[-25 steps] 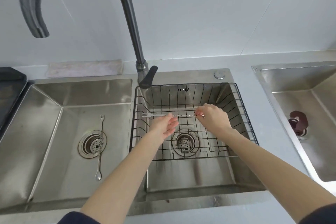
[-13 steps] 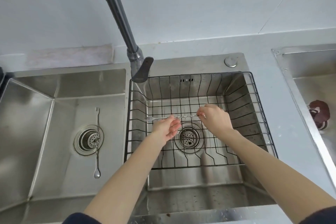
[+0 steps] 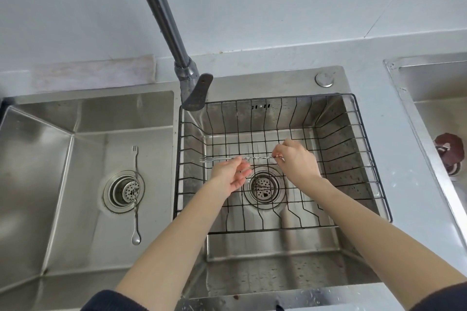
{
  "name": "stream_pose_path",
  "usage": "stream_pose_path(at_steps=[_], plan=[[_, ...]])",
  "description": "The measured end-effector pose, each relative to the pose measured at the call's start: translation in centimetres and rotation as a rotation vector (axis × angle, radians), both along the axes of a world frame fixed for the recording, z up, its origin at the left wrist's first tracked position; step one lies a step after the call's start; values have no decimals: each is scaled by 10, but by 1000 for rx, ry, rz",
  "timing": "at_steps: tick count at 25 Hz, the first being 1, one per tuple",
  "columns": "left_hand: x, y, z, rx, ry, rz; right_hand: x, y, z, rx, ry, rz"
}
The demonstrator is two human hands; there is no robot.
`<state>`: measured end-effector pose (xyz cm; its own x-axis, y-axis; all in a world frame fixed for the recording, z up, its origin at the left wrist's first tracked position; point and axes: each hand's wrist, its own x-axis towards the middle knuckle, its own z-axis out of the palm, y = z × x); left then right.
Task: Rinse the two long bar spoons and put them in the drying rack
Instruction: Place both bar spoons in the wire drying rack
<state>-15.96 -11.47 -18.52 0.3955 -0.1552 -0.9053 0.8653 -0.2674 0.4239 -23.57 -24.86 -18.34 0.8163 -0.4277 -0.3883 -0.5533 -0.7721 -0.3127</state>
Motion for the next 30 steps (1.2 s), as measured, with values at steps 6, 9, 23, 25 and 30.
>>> stream_pose_path(at_steps=[6, 9, 23, 25, 30], plan=[[0, 4, 5, 32, -28, -58, -1, 2, 4, -12, 17, 9], [-1, 5, 13, 62, -105, -114, -3, 4, 9, -23, 18, 21], [-9, 46, 71, 381, -883, -919, -13, 55, 75, -57, 23, 99], [-10, 58, 78, 399, -954, -929, -15, 67, 87, -62, 0, 110], [-4, 95, 86, 409, -1069, -953, -10, 109, 100, -50, -47, 125]])
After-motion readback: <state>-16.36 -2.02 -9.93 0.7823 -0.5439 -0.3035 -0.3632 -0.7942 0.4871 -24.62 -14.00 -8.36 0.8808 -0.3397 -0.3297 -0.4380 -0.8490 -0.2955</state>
